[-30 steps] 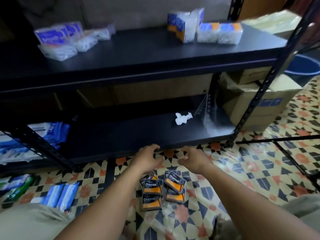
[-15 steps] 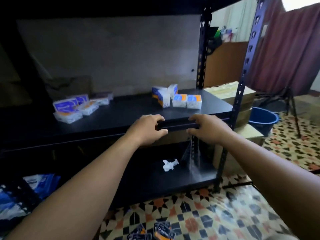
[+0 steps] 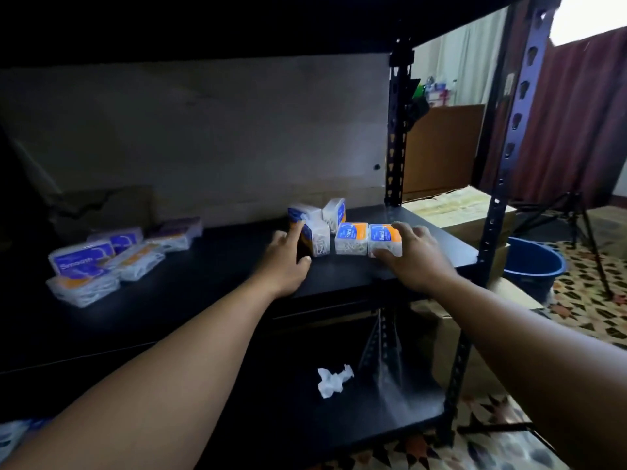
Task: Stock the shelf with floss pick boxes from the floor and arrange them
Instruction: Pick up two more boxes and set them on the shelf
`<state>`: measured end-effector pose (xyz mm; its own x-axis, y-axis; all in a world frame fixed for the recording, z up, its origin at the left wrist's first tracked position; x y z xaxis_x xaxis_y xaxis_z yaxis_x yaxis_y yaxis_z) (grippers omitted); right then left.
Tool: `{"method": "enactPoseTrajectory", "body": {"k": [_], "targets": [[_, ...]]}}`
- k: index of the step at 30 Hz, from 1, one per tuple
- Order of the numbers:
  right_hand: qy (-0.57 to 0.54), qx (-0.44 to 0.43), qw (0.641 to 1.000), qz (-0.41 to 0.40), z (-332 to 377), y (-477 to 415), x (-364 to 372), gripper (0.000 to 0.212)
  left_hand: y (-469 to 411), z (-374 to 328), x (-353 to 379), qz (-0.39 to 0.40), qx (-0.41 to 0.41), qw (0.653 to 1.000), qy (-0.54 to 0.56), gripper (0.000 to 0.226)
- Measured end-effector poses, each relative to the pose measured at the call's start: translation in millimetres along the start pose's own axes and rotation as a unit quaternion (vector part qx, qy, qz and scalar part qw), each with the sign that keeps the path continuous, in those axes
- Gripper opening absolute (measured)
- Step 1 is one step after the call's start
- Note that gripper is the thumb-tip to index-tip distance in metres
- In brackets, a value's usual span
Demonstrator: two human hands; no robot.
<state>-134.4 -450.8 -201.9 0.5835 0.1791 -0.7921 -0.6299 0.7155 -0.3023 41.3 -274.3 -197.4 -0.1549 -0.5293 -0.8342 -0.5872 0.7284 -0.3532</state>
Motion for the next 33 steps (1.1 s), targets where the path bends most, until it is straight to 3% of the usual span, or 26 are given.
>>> {"method": "enactPoseTrajectory", "body": {"k": [3,6,9,12,16,19,25,33], "targets": [[-0.005,0.006,1.0,-0.008,-6,-17,10,0.082,-24,8,6,-0.017,0.031,0.999,-0.005,0.081],[0.006,0.002,0.999,0.038,-4,-36,20,0.092,-44,16,14,-0.012,0.045,0.998,-0.042,0.08],[-0.002,-0.012,0.997,0.081,-2,-48,24,0.077,-60,16,20,0.001,0.08,0.996,-0.049,0.072],[-0.042,-0.009,0.997,0.07,-5,-54,24,0.06,-64,7,18,-0.015,0.127,0.991,-0.049,0.073],[-0.114,0.012,0.993,0.039,-12,-50,14,0.08,-60,5,7,-0.069,0.155,0.985,-0.022,0.069],[-0.172,0.01,0.985,0.004,-15,-43,-1,0.093,-60,7,5,-0.083,0.147,0.986,-0.017,0.076],[-0.249,0.012,0.968,0.007,-13,-30,-3,0.092,-55,5,6,-0.054,0.149,0.986,0.05,0.058],[-0.363,0.015,0.932,0.007,-7,23,-11,0.098,-20,0,0,-0.039,0.121,0.99,0.059,0.064]]}}
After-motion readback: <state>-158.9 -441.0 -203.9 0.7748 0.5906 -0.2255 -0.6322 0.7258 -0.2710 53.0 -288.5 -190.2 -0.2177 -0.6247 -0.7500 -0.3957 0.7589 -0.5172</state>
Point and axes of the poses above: each hand's wrist, its own y-axis away from the middle knuckle, its own x-axis out of the palm, z = x × y, the point moved 10 cm from there along -y, towards the middle knuckle, and after that the axes turned 2 degrees about x, right-handed, at the moved point
